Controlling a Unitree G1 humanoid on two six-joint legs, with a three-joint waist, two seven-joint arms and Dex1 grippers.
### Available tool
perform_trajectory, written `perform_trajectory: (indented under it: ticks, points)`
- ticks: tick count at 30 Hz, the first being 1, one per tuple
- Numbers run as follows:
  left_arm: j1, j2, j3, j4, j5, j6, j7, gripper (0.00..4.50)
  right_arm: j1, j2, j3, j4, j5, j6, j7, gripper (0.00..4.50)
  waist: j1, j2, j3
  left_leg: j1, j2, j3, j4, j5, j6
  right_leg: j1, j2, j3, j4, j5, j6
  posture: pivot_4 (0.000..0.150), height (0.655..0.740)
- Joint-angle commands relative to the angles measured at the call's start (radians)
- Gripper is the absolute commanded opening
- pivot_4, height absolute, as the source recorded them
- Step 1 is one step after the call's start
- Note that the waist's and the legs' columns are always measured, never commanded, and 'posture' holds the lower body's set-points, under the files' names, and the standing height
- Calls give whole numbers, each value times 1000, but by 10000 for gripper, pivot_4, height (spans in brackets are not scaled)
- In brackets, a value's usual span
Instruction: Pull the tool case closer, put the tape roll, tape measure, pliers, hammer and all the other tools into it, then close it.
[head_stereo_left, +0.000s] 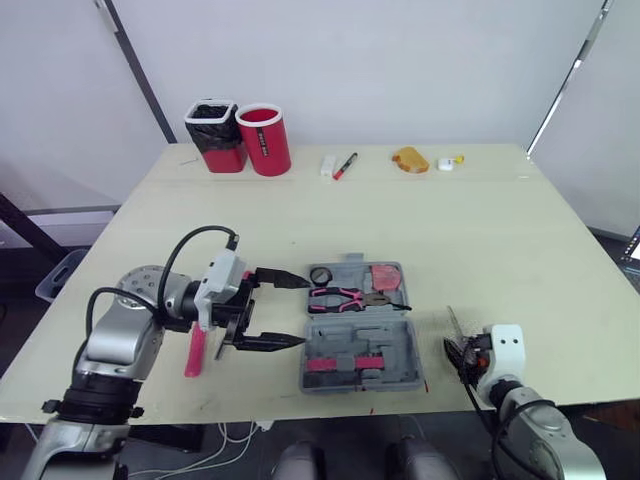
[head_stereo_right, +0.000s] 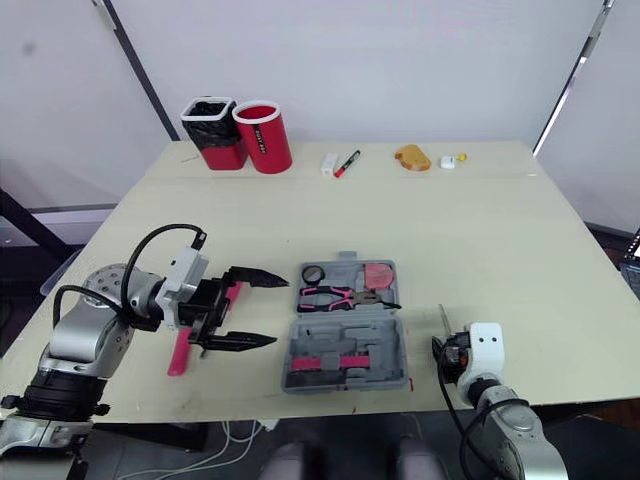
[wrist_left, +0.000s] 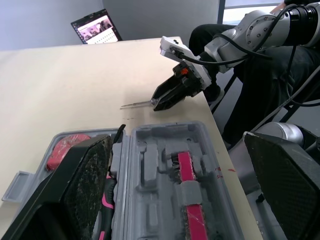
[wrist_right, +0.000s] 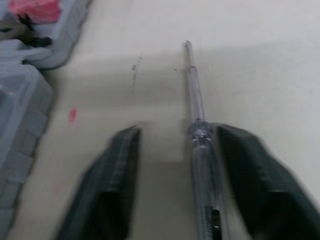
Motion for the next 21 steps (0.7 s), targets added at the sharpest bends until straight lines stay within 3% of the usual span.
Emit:
perform_trajectory:
  ticks: [1, 5, 8, 12, 16, 21]
  points:
    - [5, 10, 15, -13, -2, -16, -7, 45000, 37, -64, -88, -115, 32, 1, 35, 44878, 1, 0, 0, 0, 0, 0, 0, 0, 0, 0, 0, 0, 0, 0, 0, 1500, 7400]
    - [12, 11, 19, -12, -8, -19, -9, 45000, 24, -163, -119, -153, 75, 31, 118, 44878, -5, 0, 0, 0, 0, 1, 0, 0, 0, 0, 0, 1, 0, 0, 1, 1500, 7400]
    - [5, -1, 10, -9, -16, -17, -15, 45000, -48, -304, -117, -106, 146, 40, 309, 44878, -9, 0, 1, 2, 0, 1, 0, 0, 0, 0, 1, 2, 1, 0, 1, 1500, 7400]
    - [-15, -12, -12, 1, -12, -19, -35, 45000, -182, -491, -48, 45, 133, -50, 571, 44878, -4, 0, 2, 2, 0, 1, 1, 0, 0, 1, 1, 2, 1, 0, 1, 1500, 7400]
    - [-47, -16, -23, 27, -6, -24, -44, 45000, -331, -645, 83, 201, 54, -216, 843, 44878, 0, 0, 3, 1, 0, 1, 1, 0, 0, 1, 2, 2, 0, 1, 2, 1500, 7400]
    - [-51, -12, -28, 28, -6, -33, -49, 45000, -540, -729, 252, 446, -67, -539, 1171, 44878, 0, 0, 5, 0, 0, 0, 0, 0, 0, 0, 2, 1, -1, 3, 1, 1500, 7400]
